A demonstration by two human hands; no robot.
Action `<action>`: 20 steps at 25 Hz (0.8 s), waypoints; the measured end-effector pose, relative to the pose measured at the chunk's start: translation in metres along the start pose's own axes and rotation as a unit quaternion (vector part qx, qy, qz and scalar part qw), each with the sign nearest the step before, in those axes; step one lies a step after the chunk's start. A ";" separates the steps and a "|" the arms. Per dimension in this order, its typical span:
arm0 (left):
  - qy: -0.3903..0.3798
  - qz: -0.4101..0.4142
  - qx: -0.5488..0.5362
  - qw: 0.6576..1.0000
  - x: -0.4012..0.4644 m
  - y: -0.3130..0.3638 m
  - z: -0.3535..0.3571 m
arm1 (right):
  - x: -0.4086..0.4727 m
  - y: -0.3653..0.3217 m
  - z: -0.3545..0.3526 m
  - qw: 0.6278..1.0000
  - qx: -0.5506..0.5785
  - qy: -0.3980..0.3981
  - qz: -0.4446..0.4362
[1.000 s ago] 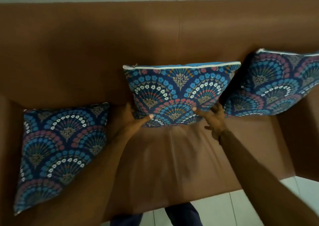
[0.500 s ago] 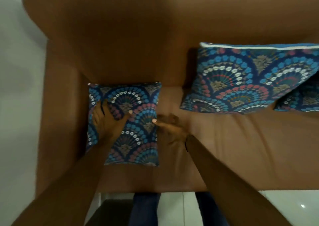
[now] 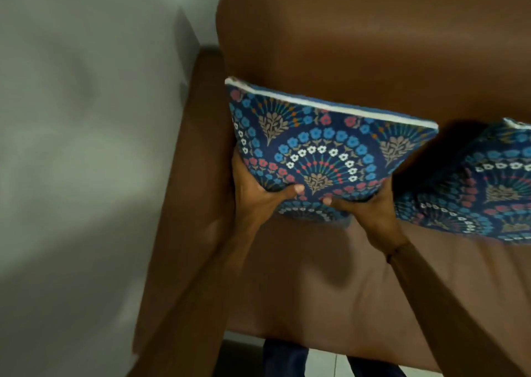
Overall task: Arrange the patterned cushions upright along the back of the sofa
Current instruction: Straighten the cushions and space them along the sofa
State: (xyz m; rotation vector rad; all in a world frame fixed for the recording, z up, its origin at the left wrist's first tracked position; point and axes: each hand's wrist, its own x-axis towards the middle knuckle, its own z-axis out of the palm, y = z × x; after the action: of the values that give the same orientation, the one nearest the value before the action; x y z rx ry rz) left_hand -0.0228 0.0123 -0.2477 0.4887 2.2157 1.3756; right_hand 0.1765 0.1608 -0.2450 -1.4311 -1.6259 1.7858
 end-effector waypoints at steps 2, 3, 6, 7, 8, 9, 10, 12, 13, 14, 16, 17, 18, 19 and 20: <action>-0.016 0.030 0.004 0.999 0.022 0.001 0.000 | 0.025 -0.002 0.007 0.999 -0.042 -0.002 -0.028; -0.021 0.033 0.012 0.999 0.028 -0.002 0.001 | 0.034 -0.001 0.008 0.998 -0.057 -0.006 -0.037; -0.021 0.038 0.020 0.999 0.024 -0.012 0.003 | 0.039 0.003 0.005 0.995 -0.081 -0.014 -0.049; -0.020 0.036 0.019 0.999 0.020 -0.013 0.003 | 0.039 0.003 0.002 0.996 -0.080 -0.010 -0.046; -0.015 0.034 0.019 0.999 0.016 -0.013 0.003 | 0.038 0.004 -0.001 0.996 -0.079 -0.008 -0.044; -0.006 0.032 0.022 0.999 0.014 -0.015 0.004 | 0.037 0.006 -0.002 0.996 -0.078 -0.015 -0.046; 0.000 0.031 0.029 0.999 0.012 -0.013 0.003 | 0.037 0.008 -0.004 0.996 -0.078 -0.021 -0.043; -0.010 0.031 0.053 0.998 0.010 -0.010 0.002 | 0.039 0.005 -0.004 0.995 -0.079 -0.045 -0.039; -0.016 0.025 0.067 0.997 0.005 -0.011 0.002 | 0.040 0.000 -0.003 0.994 -0.079 -0.066 -0.034; -0.009 0.012 0.082 0.996 -0.001 -0.012 0.004 | 0.042 -0.004 -0.004 0.993 -0.075 -0.089 -0.030; 0.036 -0.019 0.113 0.993 -0.024 -0.004 0.016 | 0.039 -0.015 -0.013 0.992 -0.064 -0.110 -0.012; 0.078 -0.032 0.145 0.986 -0.038 -0.002 0.027 | 0.033 -0.018 -0.019 0.992 -0.062 -0.111 -0.006; 0.112 -0.033 0.192 0.974 -0.055 0.000 0.042 | 0.026 -0.018 -0.029 0.993 -0.062 -0.105 -0.001; 0.125 -0.026 0.231 0.964 -0.074 0.001 0.060 | 0.017 -0.016 -0.043 0.994 -0.068 -0.091 0.005; 0.119 -0.021 0.243 0.962 -0.092 0.005 0.080 | 0.008 -0.014 -0.060 0.994 -0.077 -0.078 0.004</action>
State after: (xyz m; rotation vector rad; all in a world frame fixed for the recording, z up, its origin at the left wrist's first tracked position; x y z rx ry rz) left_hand 0.0989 0.0239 -0.2539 0.4552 2.7578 0.8952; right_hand 0.2173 0.2040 -0.2265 -1.3924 -1.8749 1.8529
